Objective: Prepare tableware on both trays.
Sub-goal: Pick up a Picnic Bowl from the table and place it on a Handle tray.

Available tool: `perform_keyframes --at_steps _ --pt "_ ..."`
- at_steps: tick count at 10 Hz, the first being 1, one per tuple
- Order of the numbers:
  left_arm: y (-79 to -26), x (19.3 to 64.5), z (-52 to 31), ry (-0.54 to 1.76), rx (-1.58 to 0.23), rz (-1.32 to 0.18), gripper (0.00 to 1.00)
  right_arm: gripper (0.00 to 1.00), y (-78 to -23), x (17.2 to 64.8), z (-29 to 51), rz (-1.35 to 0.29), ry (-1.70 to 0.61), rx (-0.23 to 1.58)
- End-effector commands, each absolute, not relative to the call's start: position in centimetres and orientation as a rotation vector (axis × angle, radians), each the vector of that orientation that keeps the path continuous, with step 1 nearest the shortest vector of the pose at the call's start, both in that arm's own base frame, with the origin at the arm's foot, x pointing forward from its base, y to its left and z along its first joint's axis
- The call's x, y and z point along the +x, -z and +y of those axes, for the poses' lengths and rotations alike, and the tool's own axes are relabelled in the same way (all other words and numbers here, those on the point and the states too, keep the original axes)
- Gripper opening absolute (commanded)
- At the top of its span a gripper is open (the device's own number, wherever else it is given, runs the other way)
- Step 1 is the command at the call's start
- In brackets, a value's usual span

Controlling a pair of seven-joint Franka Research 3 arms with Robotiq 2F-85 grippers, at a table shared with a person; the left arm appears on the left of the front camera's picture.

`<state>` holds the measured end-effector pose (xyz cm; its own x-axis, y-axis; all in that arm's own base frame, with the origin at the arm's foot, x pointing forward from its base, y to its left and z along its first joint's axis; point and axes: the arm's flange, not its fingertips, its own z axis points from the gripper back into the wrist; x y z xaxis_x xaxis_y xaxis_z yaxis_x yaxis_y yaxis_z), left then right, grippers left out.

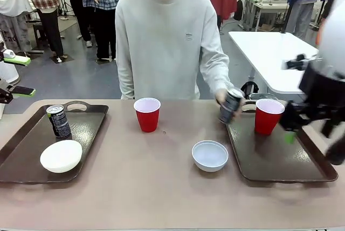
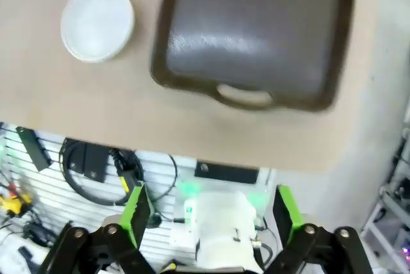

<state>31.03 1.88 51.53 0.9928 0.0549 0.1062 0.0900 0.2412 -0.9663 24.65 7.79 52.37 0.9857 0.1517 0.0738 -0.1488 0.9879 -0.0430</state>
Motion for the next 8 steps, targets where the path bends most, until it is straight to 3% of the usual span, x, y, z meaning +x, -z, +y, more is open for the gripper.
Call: perform_keyframes --at_steps 1,5,6,8 --pt "-51.6 31.2 1.9 0.046 -1.345 -0.147 0.79 1.00 -45.3 18.8 4.4 -0.065 -0.096 -0.009" --pt "-51.6 31.2 1.9 0.046 -1.345 -0.147 0.79 1.00 -45.1 19.7 4.6 -0.037 -0.124 0.057" --pt "-51.6 31.2 1.9 0.046 -1.345 -0.147 0.79 1.00 -53.4 22.1 5.5 -0.051 -0.112 0.004" --pt "-51.6 31.2 1.9 0.046 -1.345 -0.147 0.79 1.00 -53.4 22.1 5.5 -0.051 -0.112 0.004"
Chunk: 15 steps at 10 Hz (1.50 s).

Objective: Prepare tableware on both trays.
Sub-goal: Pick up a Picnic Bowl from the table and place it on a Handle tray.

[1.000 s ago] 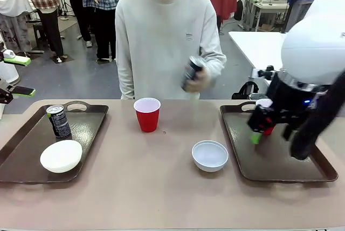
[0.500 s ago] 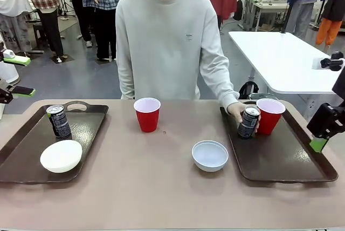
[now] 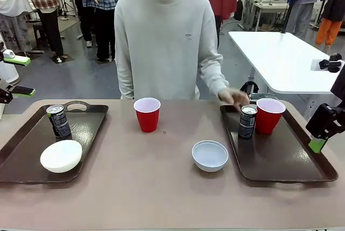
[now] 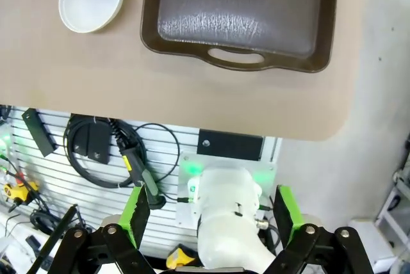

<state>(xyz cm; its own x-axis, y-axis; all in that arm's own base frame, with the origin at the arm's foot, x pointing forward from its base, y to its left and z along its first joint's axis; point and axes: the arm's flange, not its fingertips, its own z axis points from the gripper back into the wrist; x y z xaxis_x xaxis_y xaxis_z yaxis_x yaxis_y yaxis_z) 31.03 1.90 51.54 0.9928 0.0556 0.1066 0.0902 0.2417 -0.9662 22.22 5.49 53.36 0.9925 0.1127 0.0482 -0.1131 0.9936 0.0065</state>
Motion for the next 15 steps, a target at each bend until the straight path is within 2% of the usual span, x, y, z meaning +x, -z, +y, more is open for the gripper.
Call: perform_keyframes --at_steps 1,4,7,9,10,12,13,15 --pt "-51.6 31.2 1.9 0.046 -1.345 -0.147 0.79 1.00 -53.4 22.1 5.5 -0.051 -0.112 0.004" --pt "-51.6 31.2 1.9 0.046 -1.345 -0.147 0.79 1.00 -52.3 25.1 7.9 -0.037 -0.144 0.055" --pt "-51.6 31.2 1.9 0.046 -1.345 -0.147 0.79 1.00 -48.8 29.3 14.9 -0.038 -0.155 0.104" --pt "-51.6 31.2 1.9 0.046 -1.345 -0.147 0.79 1.00 -45.7 31.3 19.4 -0.046 -0.136 0.057" --pt "-51.6 31.2 1.9 0.046 -1.345 -0.147 0.79 1.00 -44.0 33.0 21.8 -0.095 -0.108 -0.023" --pt "-51.6 31.2 1.9 0.046 -1.345 -0.147 0.79 1.00 -42.5 34.0 23.7 -0.156 -0.098 -0.038" --pt "-51.6 31.2 1.9 0.046 -1.345 -0.147 0.79 1.00 -43.6 31.6 21.9 -0.093 -0.153 0.023" --pt "-51.6 31.2 1.9 0.046 -1.345 -0.147 0.79 1.00 -42.5 32.8 23.3 -0.118 -0.142 0.001"
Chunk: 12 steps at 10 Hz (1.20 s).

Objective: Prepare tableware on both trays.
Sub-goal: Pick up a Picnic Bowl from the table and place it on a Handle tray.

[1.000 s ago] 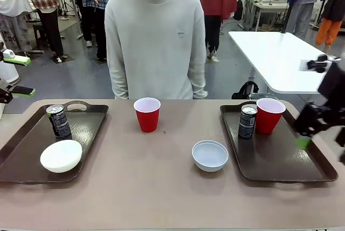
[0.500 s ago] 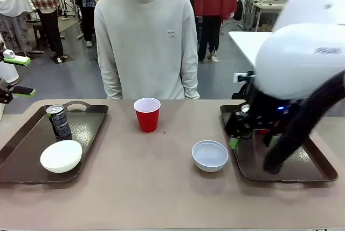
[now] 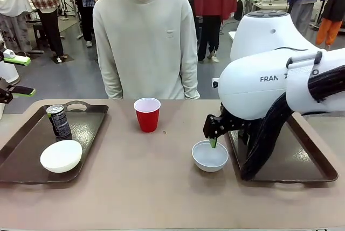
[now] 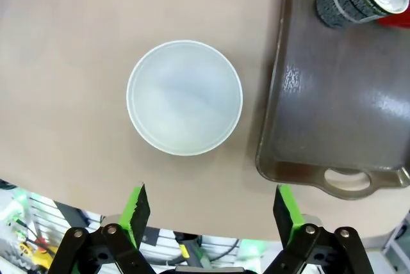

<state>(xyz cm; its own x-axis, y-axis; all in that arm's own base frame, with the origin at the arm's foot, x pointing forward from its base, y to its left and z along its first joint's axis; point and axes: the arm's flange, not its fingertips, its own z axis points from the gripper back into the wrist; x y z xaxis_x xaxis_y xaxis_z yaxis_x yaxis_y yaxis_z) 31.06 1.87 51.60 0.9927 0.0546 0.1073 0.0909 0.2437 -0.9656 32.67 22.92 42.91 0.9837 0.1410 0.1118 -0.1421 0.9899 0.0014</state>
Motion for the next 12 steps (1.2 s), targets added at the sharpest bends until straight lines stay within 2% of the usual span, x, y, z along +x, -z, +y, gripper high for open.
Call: perform_keyframes --at_steps 1,4,8,12 --pt "-51.6 31.2 1.9 0.046 -1.345 -0.147 0.79 1.00 -41.0 32.3 23.2 -0.135 -0.162 -0.039" --pt "-51.6 31.2 1.9 0.046 -1.345 -0.147 0.79 1.00 -36.8 34.6 23.2 -0.126 -0.173 0.024" --pt "-51.6 31.2 1.9 0.046 -1.345 -0.147 0.79 1.00 -35.0 35.5 22.2 -0.156 -0.246 0.151" --pt "-51.6 31.2 1.9 0.046 -1.345 -0.147 0.79 0.63 -34.1 36.0 21.9 -0.167 -0.267 0.142"
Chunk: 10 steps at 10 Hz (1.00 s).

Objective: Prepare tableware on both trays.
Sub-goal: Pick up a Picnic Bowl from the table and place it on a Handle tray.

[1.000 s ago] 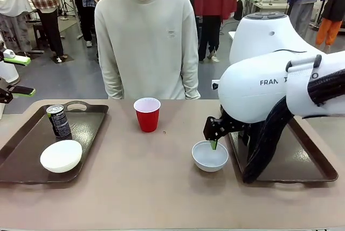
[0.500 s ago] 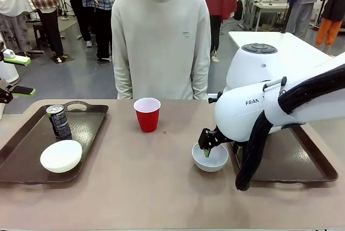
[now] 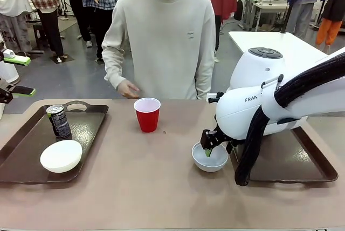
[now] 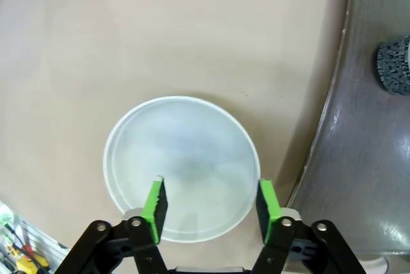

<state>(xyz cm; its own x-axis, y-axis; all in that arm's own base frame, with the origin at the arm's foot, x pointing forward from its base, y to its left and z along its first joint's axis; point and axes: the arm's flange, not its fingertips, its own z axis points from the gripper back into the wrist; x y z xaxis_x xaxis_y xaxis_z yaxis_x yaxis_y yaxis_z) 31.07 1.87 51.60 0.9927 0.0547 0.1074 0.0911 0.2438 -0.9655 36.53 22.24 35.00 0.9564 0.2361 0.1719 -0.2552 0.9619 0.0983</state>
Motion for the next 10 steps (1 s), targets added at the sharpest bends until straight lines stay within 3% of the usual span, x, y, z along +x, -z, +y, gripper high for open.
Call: perform_keyframes --at_steps 1,7,10 --pt "-51.6 31.2 1.9 0.046 -1.345 -0.147 0.79 0.52 -34.1 35.9 21.9 -0.170 -0.274 0.140" --pt "-51.6 31.2 1.9 0.046 -1.345 -0.147 0.79 0.00 -34.3 35.0 22.5 -0.156 -0.316 0.110" --pt "-51.6 31.2 1.9 0.046 -1.345 -0.147 0.79 0.00 -33.5 35.3 22.5 -0.115 -0.309 0.059"
